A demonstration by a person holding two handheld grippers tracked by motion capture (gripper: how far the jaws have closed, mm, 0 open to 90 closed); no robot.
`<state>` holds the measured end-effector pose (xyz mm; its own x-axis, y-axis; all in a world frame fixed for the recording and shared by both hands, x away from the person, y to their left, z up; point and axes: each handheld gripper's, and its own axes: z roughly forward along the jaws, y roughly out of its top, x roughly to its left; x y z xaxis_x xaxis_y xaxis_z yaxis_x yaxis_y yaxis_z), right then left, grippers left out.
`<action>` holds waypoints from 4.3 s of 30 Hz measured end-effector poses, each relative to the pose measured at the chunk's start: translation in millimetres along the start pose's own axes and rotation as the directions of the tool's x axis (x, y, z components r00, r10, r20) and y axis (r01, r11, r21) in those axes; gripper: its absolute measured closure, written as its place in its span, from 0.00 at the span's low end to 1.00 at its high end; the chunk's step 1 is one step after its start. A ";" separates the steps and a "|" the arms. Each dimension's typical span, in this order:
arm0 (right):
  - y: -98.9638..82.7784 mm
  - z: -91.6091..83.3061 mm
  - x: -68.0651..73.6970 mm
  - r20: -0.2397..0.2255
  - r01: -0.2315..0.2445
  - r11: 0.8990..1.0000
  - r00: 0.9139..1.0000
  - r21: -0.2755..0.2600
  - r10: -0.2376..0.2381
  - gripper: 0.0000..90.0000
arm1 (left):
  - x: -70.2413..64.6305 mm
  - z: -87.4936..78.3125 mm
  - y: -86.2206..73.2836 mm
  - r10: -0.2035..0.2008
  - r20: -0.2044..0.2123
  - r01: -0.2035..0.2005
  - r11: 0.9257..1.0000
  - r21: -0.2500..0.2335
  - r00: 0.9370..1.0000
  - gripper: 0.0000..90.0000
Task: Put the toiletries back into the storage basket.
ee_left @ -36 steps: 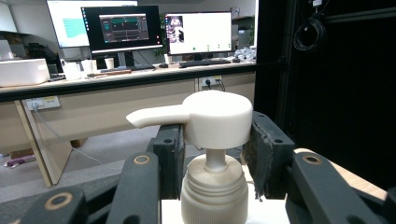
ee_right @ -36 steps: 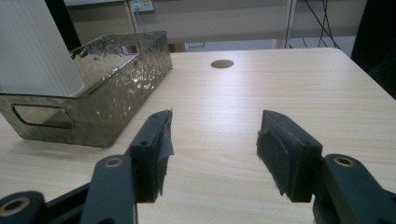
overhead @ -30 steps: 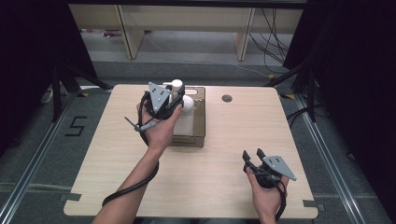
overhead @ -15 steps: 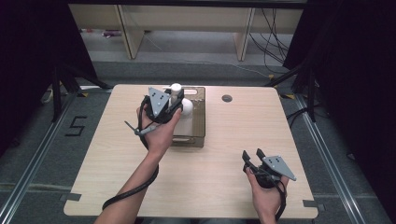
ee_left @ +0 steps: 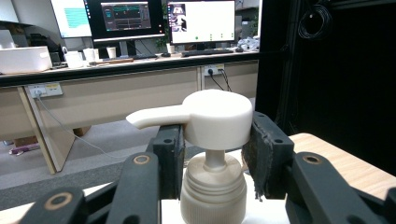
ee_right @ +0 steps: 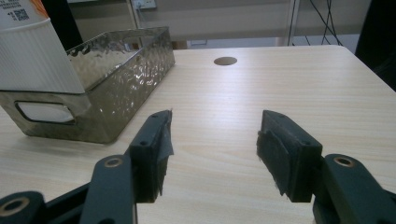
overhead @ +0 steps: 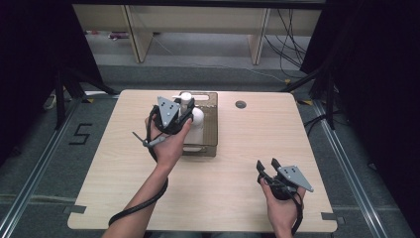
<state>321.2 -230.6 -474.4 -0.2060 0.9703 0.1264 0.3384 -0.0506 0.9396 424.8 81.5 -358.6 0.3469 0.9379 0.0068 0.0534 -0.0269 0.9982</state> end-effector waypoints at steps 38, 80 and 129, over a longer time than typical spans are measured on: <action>-1.5 1.8 1.8 -0.015 0.006 1.000 1.000 -0.001 -0.006 0.50 | 3.6 -2.8 -20.7 -0.004 -0.004 0.004 1.000 0.009 1.000 0.65; -1.5 0.4 1.8 -0.010 -0.015 1.000 1.000 0.006 0.015 0.49 | 19.0 -16.2 -28.4 0.080 0.058 -0.082 0.996 0.034 0.995 0.42; -3.5 2.6 2.2 0.003 0.005 1.000 1.000 0.013 -0.005 0.49 | 71.7 -77.7 -93.8 0.068 0.082 -0.077 0.992 0.103 0.994 0.40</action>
<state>321.9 -227.6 -478.3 -0.2045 0.9714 0.1207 0.3498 -0.0427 0.9359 371.9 178.1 -447.1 0.4256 0.9022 0.0699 0.1232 -0.1343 0.9832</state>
